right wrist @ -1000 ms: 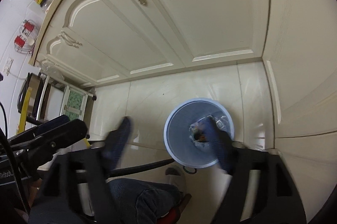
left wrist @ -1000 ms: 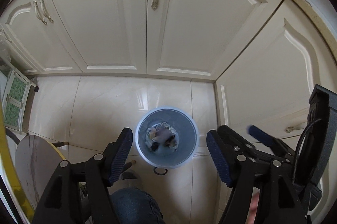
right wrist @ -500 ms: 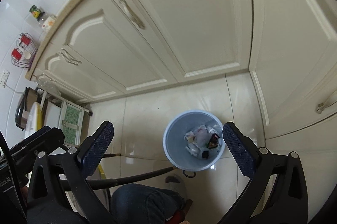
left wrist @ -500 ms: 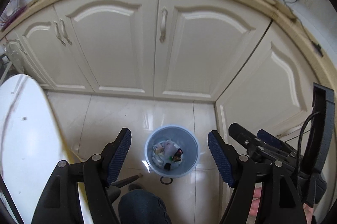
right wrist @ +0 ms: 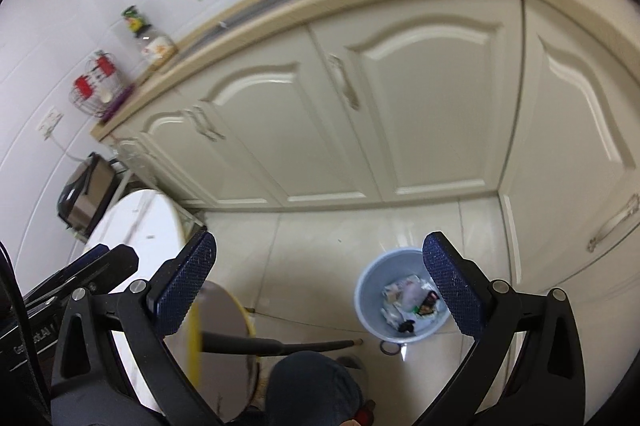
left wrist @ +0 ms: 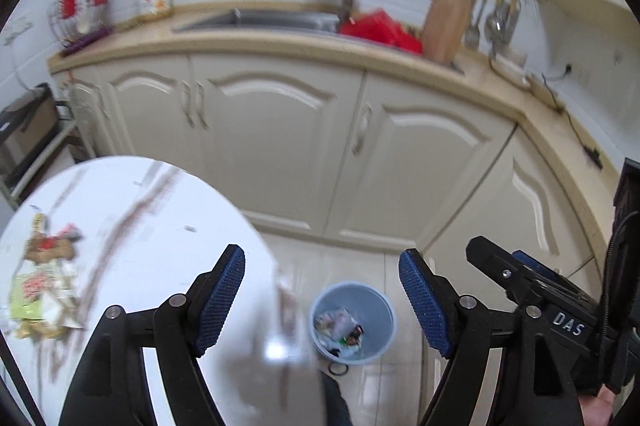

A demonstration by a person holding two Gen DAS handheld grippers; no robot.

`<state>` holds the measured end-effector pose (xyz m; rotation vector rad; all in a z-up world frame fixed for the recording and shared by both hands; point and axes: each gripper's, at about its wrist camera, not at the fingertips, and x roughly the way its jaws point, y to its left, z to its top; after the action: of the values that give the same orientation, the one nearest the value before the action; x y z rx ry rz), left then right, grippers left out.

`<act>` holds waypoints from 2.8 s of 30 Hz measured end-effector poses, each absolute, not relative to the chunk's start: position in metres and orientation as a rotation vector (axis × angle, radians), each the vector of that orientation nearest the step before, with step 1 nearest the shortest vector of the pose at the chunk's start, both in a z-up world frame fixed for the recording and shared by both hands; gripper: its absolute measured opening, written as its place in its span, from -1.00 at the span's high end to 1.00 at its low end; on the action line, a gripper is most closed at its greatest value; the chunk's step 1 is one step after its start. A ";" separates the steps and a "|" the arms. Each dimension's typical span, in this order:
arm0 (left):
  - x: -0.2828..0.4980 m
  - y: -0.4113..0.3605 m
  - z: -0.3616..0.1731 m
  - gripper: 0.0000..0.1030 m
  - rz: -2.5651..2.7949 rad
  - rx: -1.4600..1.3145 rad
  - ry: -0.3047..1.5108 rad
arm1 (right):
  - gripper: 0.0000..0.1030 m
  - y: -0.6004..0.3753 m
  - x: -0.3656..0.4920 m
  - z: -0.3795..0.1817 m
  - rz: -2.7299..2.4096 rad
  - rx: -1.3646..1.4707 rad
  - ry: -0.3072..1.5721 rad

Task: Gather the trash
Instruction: 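Move both open tools back over the table, then grasp the striped tissue with the right tool while the left tool grasps the clear plastic wrap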

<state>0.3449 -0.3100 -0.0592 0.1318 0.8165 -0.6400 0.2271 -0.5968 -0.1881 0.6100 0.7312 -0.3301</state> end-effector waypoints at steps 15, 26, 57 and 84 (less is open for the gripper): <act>0.228 -0.093 0.012 -0.98 -0.362 -0.014 0.526 | -1.00 -0.421 0.249 -0.062 -0.079 0.357 0.545; 0.139 0.016 0.025 -0.98 -0.175 -0.078 0.457 | -1.00 -0.312 0.257 -0.034 0.079 0.216 0.489; 0.177 0.070 -0.020 -0.98 -0.039 -0.137 0.586 | -1.00 -0.250 0.321 -0.099 0.117 0.089 0.647; 0.389 0.049 -0.125 -0.98 -0.064 -0.064 0.891 | -0.15 -0.214 0.443 -0.239 0.220 0.034 1.007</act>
<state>0.3895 0.0490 -0.1253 -0.0642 0.8911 -0.0639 0.4434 -0.2137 -0.2393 0.0340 1.0066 0.2205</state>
